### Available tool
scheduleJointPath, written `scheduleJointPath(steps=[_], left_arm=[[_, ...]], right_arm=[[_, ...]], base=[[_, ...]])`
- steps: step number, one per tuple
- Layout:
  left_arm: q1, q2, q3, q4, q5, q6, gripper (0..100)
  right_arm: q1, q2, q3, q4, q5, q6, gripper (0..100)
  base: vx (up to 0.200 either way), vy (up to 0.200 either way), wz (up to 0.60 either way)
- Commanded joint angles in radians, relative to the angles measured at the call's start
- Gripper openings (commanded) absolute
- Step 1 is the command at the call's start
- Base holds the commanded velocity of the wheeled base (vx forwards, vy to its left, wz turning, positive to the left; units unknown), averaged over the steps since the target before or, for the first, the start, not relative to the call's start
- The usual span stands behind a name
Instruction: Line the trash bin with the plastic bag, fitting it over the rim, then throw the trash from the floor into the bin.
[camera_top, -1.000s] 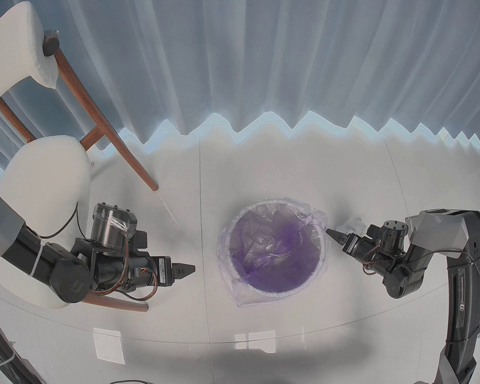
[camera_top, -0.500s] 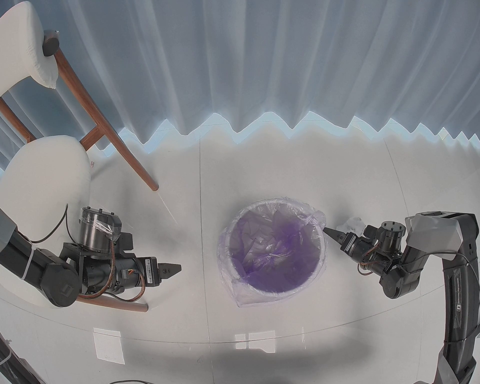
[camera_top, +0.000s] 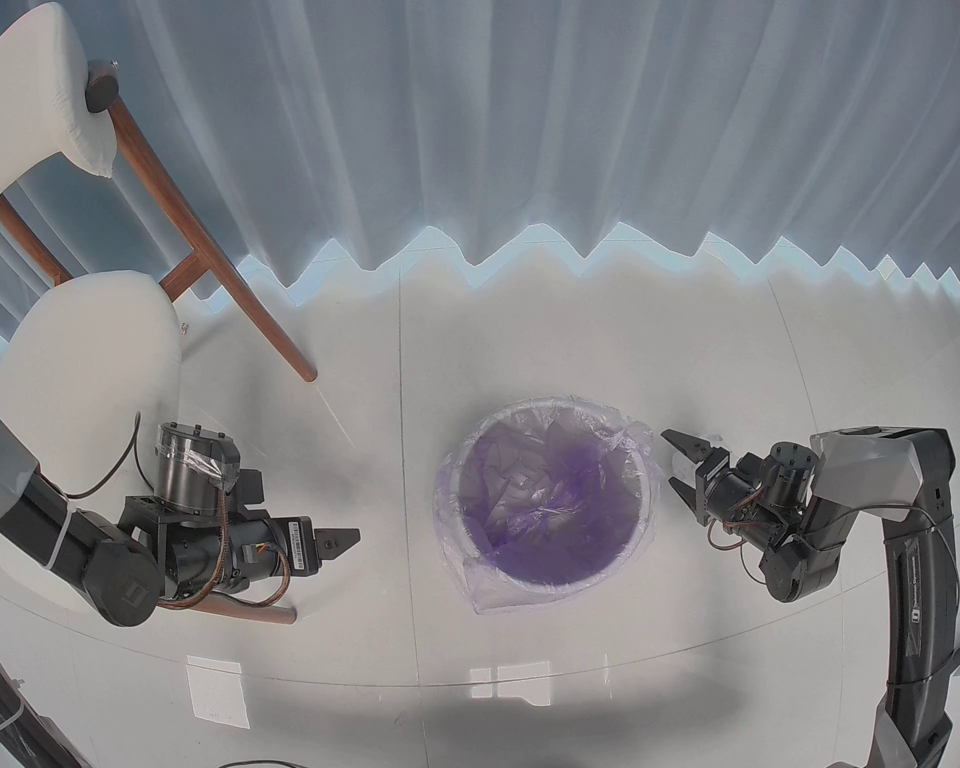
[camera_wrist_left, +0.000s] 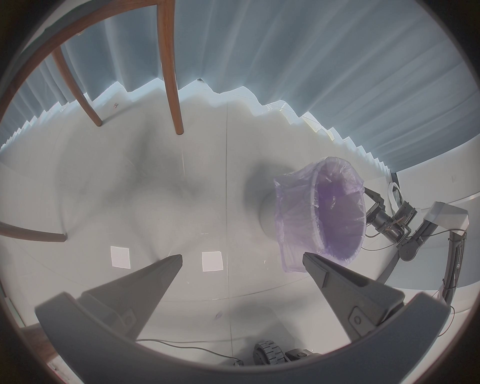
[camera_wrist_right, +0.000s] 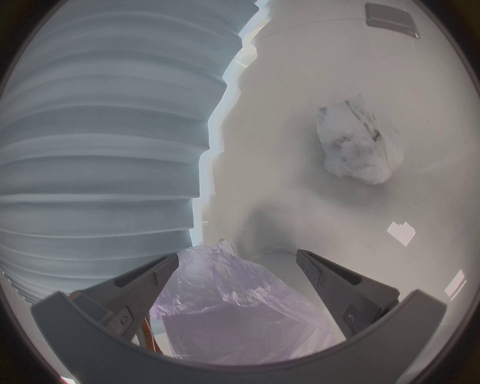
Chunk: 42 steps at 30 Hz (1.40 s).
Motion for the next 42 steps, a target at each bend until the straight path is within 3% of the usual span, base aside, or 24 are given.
scheduleJointPath(steps=[1, 21, 22, 35, 42], left_arm=[[0.004, 0.006, 0.018, -0.010, 0.004, 0.000, 100], [0.003, 0.011, 0.016, -0.010, 0.005, 0.000, 100], [0.003, 0.012, 0.016, -0.010, 0.005, 0.000, 100], [-0.002, 0.018, 0.018, -0.010, 0.028, 0.001, 100], [0.000, 0.018, 0.018, -0.010, 0.028, 0.001, 100]], right_arm=[[0.003, 0.022, -0.015, -0.014, -0.002, 0.025, 100], [0.072, 0.045, -0.009, -0.051, -0.002, 0.028, 100], [0.072, 0.045, -0.006, -0.051, -0.002, 0.028, 0], [0.068, 0.050, -0.009, -0.051, -0.002, 0.020, 0], [0.060, 0.078, -0.032, -0.022, -0.003, -0.044, 0]], base=[[0.000, 0.000, 0.00], [0.000, 0.000, 0.00], [0.000, 0.000, 0.00], [0.000, 0.000, 0.00], [0.000, 0.000, 0.00]])
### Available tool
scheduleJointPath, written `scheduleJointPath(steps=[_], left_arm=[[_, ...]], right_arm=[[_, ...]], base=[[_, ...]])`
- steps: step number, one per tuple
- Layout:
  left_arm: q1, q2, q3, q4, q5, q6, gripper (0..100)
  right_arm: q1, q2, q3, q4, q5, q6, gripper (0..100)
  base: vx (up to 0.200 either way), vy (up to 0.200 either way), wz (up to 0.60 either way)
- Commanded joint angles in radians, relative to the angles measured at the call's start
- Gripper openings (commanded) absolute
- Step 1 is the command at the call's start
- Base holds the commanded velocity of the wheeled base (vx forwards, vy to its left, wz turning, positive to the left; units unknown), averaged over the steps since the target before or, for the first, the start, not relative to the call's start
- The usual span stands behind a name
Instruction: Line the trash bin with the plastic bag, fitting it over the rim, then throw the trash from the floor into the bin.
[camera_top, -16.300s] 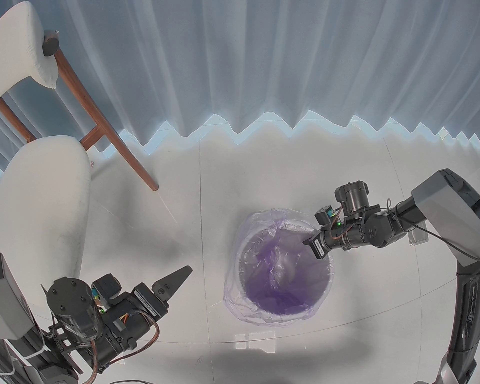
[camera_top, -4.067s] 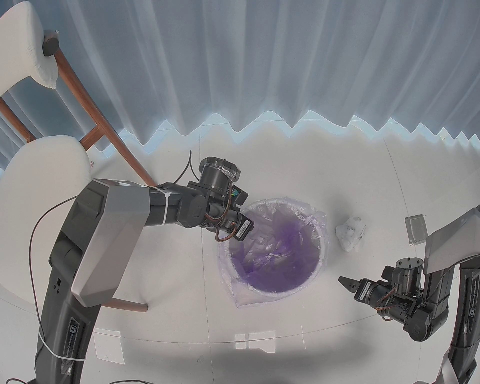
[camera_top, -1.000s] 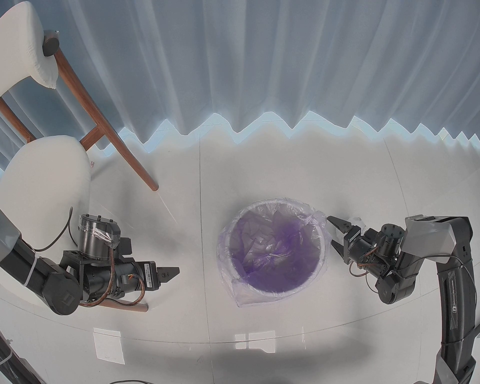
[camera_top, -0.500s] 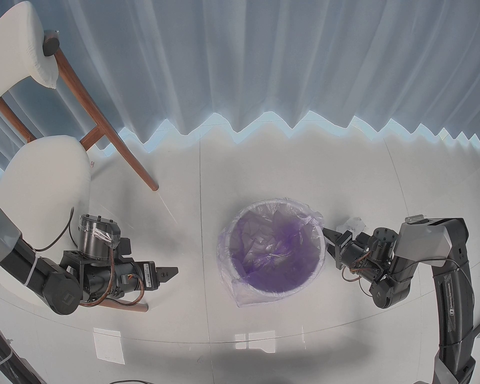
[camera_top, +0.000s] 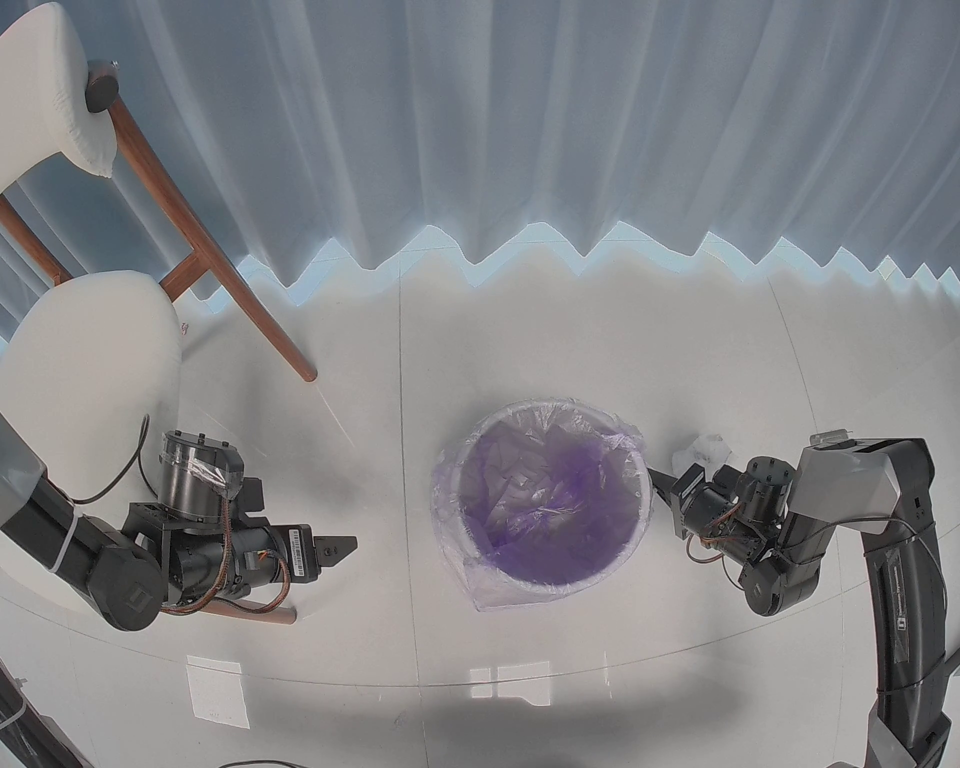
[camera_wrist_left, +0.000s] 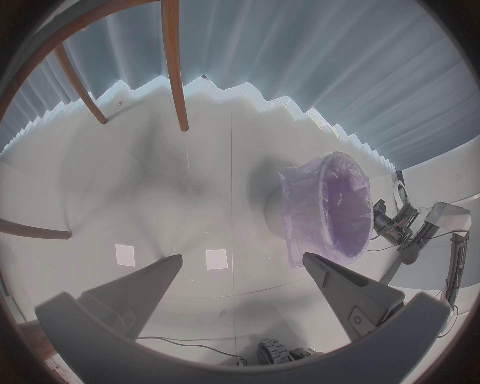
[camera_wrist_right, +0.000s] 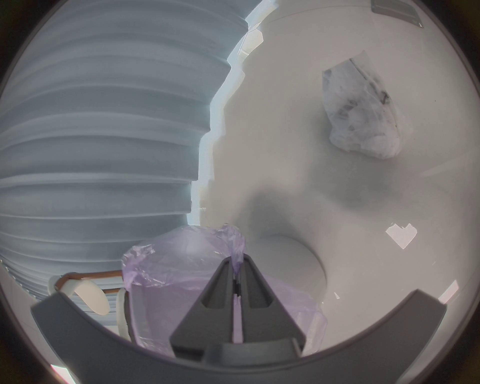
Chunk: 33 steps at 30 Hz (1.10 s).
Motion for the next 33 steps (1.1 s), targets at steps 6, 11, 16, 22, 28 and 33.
scheduleJointPath(steps=[6, 11, 16, 22, 28, 33], left_arm=[[-0.001, 0.001, 0.000, 0.000, 0.004, 0.000, 100], [0.001, -0.002, 0.001, -0.002, 0.012, -0.002, 100], [0.001, -0.004, 0.003, -0.002, 0.012, 0.000, 100], [0.004, -0.008, 0.021, -0.026, 0.015, 0.000, 100], [0.005, 0.004, 0.087, -0.192, 0.061, -0.005, 100], [-0.002, -0.007, 0.161, -0.296, 0.059, -0.005, 100]], right_arm=[[0.002, 0.021, -0.012, 0.058, -0.001, -0.091, 0], [0.003, 0.035, -0.023, 0.063, -0.008, -0.117, 0], [0.005, 0.044, -0.030, 0.072, -0.011, -0.135, 0], [0.009, 0.081, -0.082, 0.084, -0.079, -0.150, 0], [0.009, 0.077, -0.082, 0.112, -0.083, -0.154, 100], [-0.001, 0.000, -0.010, 0.120, -0.082, -0.154, 100]], base=[[0.000, 0.000, 0.00], [0.000, 0.000, 0.00], [0.000, 0.000, 0.00], [0.000, 0.000, 0.00], [0.000, 0.000, 0.00], [0.000, 0.000, 0.00]])
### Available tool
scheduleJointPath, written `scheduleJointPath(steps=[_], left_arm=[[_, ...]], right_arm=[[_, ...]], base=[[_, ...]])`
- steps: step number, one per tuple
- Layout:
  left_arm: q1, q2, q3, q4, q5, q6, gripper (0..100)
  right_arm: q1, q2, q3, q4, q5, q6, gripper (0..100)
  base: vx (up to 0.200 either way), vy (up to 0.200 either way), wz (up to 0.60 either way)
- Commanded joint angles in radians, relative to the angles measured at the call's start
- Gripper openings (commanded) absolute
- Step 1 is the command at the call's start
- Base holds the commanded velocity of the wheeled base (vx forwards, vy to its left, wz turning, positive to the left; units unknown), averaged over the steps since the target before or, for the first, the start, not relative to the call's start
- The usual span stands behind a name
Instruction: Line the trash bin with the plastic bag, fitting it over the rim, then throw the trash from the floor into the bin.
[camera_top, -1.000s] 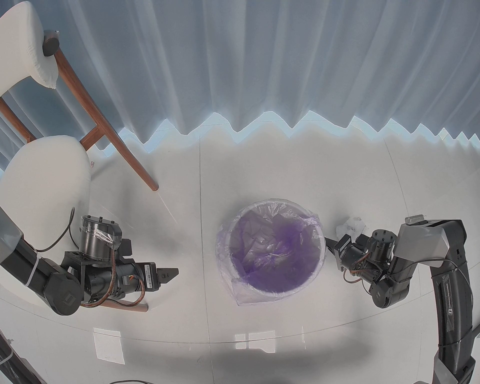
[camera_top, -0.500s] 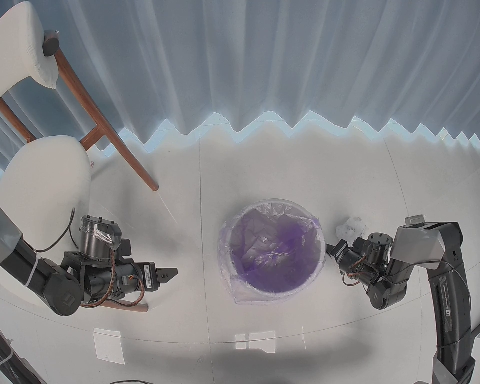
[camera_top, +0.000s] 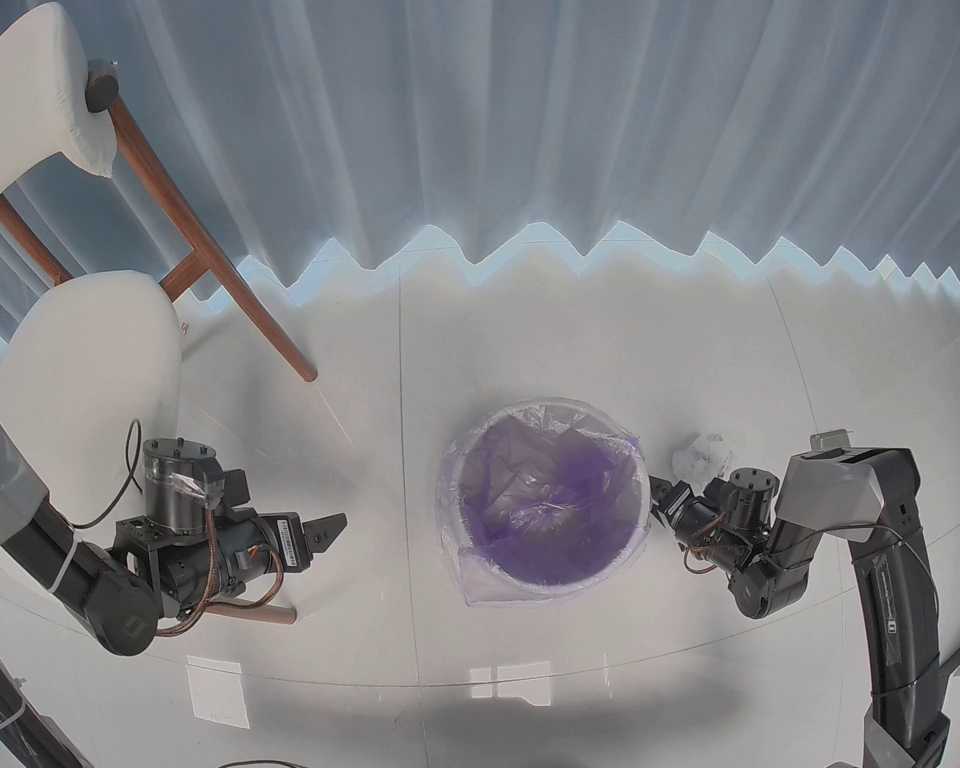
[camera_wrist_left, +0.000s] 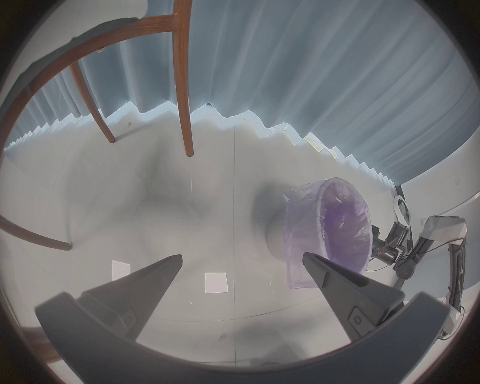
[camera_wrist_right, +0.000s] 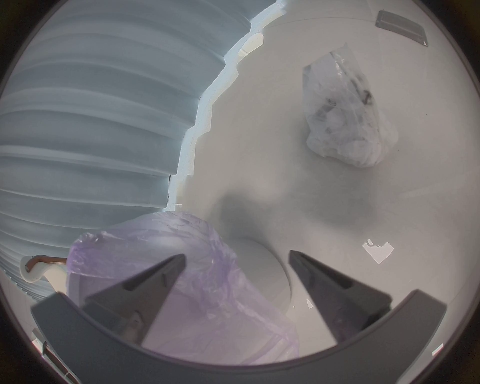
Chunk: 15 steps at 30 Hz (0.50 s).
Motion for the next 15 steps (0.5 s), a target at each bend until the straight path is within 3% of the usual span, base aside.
scheduleJointPath(steps=[1, 7, 15], left_arm=[[-0.008, -0.005, 0.063, -0.043, 0.003, -0.003, 100], [-0.008, -0.043, 0.054, -0.053, -0.006, -0.014, 100], [0.005, -0.057, 0.057, -0.194, 0.006, -0.163, 100]], right_arm=[[-0.013, -0.086, 0.077, 0.009, 0.002, 0.002, 100], [-0.049, -0.218, 0.200, 0.007, 0.002, 0.002, 100], [-0.112, -0.351, 0.306, 0.007, 0.002, 0.002, 100]], base=[[0.000, 0.000, 0.00], [0.000, 0.000, 0.00], [0.000, 0.000, 0.00]])
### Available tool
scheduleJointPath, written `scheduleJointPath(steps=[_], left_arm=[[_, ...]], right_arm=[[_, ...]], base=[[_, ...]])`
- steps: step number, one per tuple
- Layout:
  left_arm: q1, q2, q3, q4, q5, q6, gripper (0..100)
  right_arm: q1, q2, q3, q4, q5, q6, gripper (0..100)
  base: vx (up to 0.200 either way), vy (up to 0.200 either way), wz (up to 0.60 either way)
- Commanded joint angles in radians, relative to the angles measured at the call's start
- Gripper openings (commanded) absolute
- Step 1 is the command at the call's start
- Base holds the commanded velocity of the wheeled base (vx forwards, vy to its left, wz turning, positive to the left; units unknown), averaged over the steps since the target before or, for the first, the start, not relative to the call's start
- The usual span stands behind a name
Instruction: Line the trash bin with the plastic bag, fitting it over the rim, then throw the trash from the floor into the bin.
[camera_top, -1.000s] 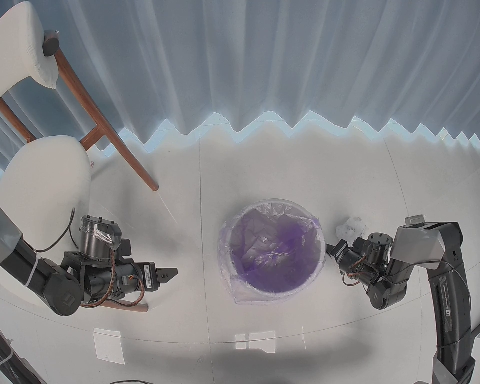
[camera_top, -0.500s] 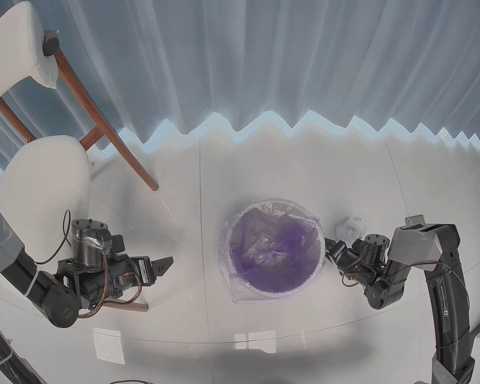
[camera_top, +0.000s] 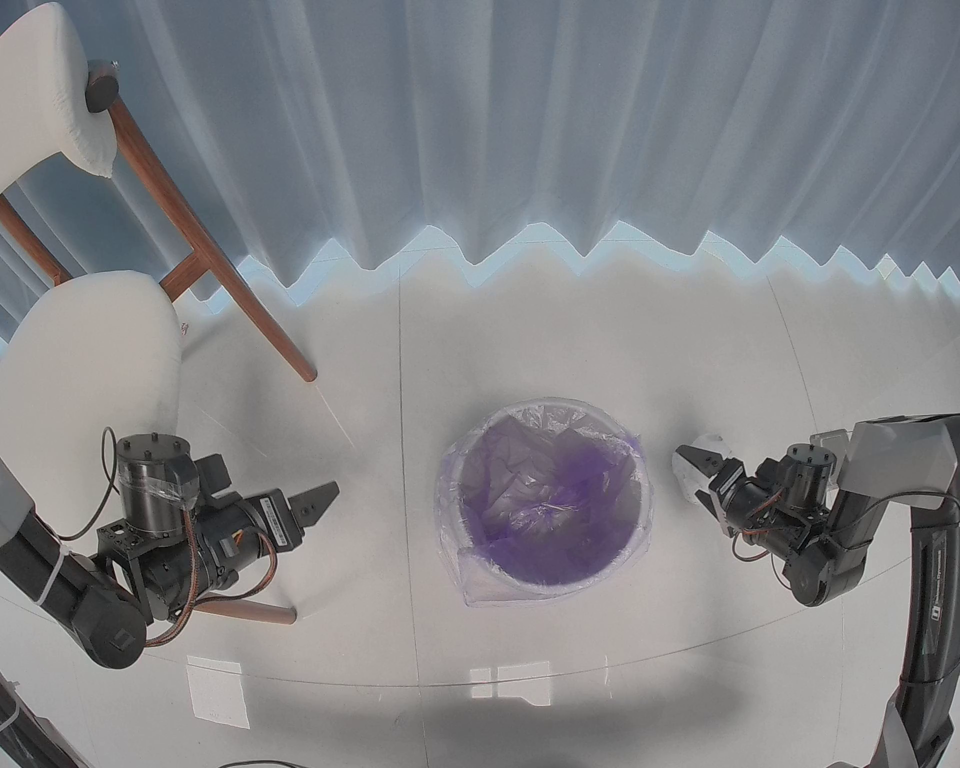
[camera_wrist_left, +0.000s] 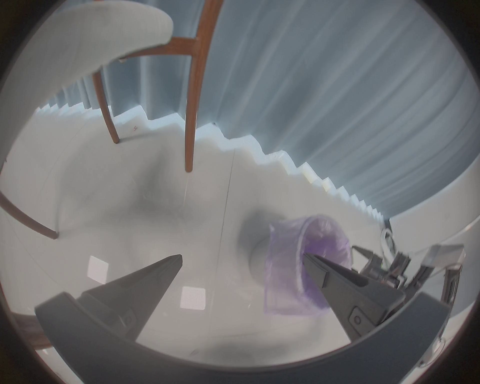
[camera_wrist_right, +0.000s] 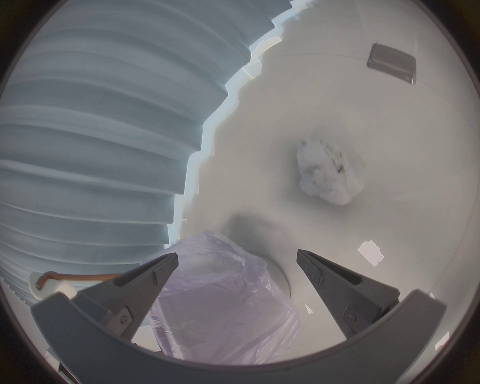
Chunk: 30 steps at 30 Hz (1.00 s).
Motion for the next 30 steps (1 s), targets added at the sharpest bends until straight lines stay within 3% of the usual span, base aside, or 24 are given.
scheduleJointPath(steps=[1, 5, 10, 11, 14, 16, 18, 22, 24, 25, 30], left_arm=[[0.015, -0.022, -0.002, -0.102, 0.007, -0.074, 100], [0.015, -0.039, 0.007, -0.195, 0.004, -0.171, 100], [-0.002, -0.088, 0.009, -0.189, -0.010, -0.263, 100], [-0.021, -0.101, 0.009, -0.189, -0.017, -0.340, 100], [-0.045, -0.145, 0.012, -0.178, -0.020, -0.455, 100], [-0.065, -0.177, 0.021, -0.128, -0.022, -0.511, 100], [-0.064, -0.193, 0.047, -0.069, -0.019, -0.493, 100], [-0.061, -0.234, 0.118, -0.006, -0.039, -0.366, 100], [-0.065, -0.243, 0.136, -0.006, -0.054, -0.349, 100], [-0.071, -0.268, 0.174, -0.005, -0.088, -0.307, 100], [-0.068, -0.269, 0.248, -0.003, -0.105, -0.143, 100]], right_arm=[[-0.043, -0.121, 0.061, 0.004, 0.000, -0.001, 100], [-0.060, -0.158, 0.081, 0.044, 0.001, -0.001, 100], [-0.081, -0.201, 0.083, 0.120, 0.000, 0.000, 100], [-0.092, -0.219, 0.072, 0.160, 0.000, -0.001, 100], [-0.112, -0.234, 0.045, 0.234, 0.000, -0.007, 100], [-0.129, -0.233, 0.014, 0.321, 0.000, -0.078, 100], [-0.153, -0.217, -0.003, 0.392, -0.002, -0.227, 100], [-0.210, -0.128, -0.067, 0.415, -0.009, -0.533, 100], [-0.218, -0.113, -0.089, 0.419, -0.019, -0.579, 100], [-0.233, -0.084, -0.141, 0.430, -0.043, -0.656, 100], [-0.261, -0.006, -0.248, 0.453, -0.088, -0.813, 100]], base=[[0.000, 0.000, 0.00], [0.000, 0.000, 0.00], [0.000, 0.000, 0.00], [0.000, 0.000, 0.00], [0.000, 0.000, 0.00], [0.000, 0.000, 0.00], [0.000, 0.000, 0.00], [0.000, 0.000, 0.00], [0.000, 0.000, 0.00], [0.000, 0.000, 0.00], [0.000, 0.000, 0.00]])
